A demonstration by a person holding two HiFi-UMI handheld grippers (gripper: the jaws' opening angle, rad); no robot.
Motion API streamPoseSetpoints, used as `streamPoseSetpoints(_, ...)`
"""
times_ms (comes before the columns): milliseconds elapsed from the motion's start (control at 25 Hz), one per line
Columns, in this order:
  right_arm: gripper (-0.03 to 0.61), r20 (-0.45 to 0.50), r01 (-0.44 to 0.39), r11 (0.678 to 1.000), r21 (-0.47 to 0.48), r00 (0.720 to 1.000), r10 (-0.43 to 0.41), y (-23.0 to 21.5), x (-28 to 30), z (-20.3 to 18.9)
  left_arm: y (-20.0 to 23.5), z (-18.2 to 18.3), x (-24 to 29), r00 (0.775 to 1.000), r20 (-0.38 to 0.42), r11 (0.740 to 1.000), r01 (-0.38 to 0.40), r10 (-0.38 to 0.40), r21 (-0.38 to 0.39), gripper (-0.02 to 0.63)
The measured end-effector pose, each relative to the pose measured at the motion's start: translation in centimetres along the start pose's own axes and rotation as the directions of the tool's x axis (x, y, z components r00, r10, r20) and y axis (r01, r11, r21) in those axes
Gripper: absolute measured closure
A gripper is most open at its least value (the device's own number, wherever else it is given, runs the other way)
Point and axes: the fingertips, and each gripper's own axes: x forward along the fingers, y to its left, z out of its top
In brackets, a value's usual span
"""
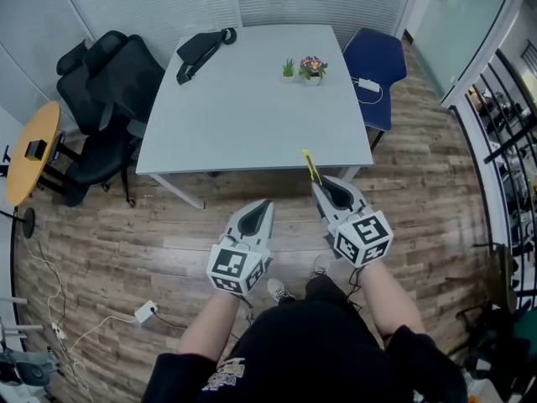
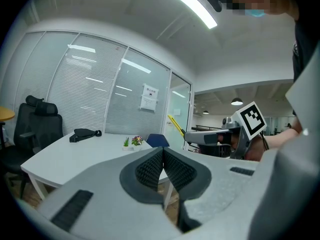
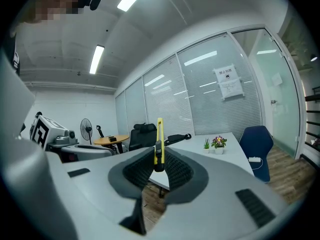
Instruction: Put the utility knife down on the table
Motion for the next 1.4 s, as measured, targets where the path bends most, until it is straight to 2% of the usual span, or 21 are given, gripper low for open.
streamPoseSetpoints(400, 0.514, -0.007, -0.033, 0.999, 0.005, 0.999, 0.033, -3.1, 3.6, 0.4, 2.1, 0.8, 3.8, 0.999, 0.006, 0.999, -0.032, 0.032, 0.005, 0.609)
streamPoseSetpoints(1120, 0.514, -0.05, -0.154, 0.987, 0.037, 0.987, 0.156, -14.6, 14.0, 0.9, 7.1, 2.0, 17.8, 0.991, -0.015, 0.991, -0.134, 0.134, -0.009, 0.609)
streamPoseSetpoints(1400, 0.514, -0.057, -0.193, 0.981, 0.032, 0.979, 0.194, -17.8, 16.5, 1.4, 8.3, 2.6, 21.5, 0.985, -0.011, 0.985, -0.172, 0.172, -0.011, 0.609)
